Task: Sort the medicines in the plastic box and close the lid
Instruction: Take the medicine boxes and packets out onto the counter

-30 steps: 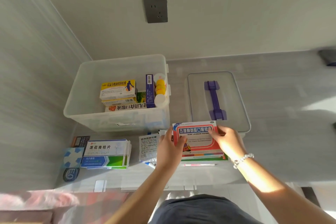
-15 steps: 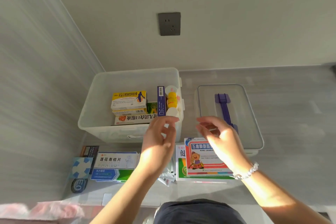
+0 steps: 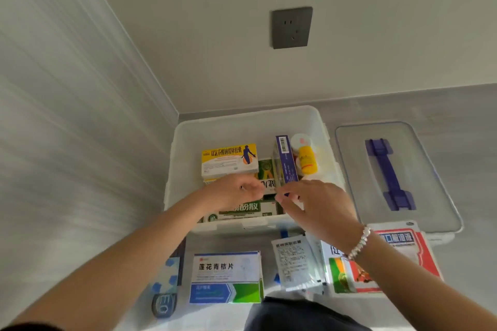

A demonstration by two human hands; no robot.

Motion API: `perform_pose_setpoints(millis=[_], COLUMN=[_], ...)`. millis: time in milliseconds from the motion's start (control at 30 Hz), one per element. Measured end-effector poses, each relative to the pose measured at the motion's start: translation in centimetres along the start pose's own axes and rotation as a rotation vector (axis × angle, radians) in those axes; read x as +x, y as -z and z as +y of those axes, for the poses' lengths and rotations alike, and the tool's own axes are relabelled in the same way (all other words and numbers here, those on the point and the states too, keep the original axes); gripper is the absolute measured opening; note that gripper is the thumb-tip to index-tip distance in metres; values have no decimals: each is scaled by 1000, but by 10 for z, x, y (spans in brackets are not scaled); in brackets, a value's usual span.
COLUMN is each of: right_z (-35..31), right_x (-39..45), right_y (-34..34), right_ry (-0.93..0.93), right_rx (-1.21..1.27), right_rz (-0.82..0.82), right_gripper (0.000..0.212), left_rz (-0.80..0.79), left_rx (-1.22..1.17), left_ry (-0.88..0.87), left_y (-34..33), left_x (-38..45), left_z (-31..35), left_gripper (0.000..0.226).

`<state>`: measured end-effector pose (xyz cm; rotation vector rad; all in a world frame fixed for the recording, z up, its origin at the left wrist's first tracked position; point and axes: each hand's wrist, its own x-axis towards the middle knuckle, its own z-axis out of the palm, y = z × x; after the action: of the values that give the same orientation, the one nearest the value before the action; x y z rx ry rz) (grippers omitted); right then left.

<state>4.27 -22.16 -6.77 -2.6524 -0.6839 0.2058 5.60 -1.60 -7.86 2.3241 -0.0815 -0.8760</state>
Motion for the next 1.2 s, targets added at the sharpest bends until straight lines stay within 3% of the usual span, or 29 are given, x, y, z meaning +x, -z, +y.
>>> perform_pose_setpoints(millis=[233, 467, 700, 967, 1100, 1200], right_z=[4, -2, 2, 1, -6, -9], right_x=[2, -4, -11, -10, -10, -5], right_y=[-11, -10, -5, -3, -1, 1], right_ry=[-70, -58, 68, 78, -6, -131], right_rx=[-115, -98, -130, -132, -81, 20], right_rz=[-108, 20, -4, -53, 70, 76], right_gripper=[57, 71, 59, 69, 71, 81], left_rz=[-280, -382, -349, -322, -187, -70], left_rx=[247, 256, 152, -62, -67, -158], left_ry=[-55, 8, 45, -1, -77, -82], left_y=[-13, -26, -22, 7, 32, 59], left_x=[66, 89, 96, 76, 43, 11], left_z=[-18, -38, -44, -20, -2, 16], left_gripper=[40, 43, 45, 38, 35, 36])
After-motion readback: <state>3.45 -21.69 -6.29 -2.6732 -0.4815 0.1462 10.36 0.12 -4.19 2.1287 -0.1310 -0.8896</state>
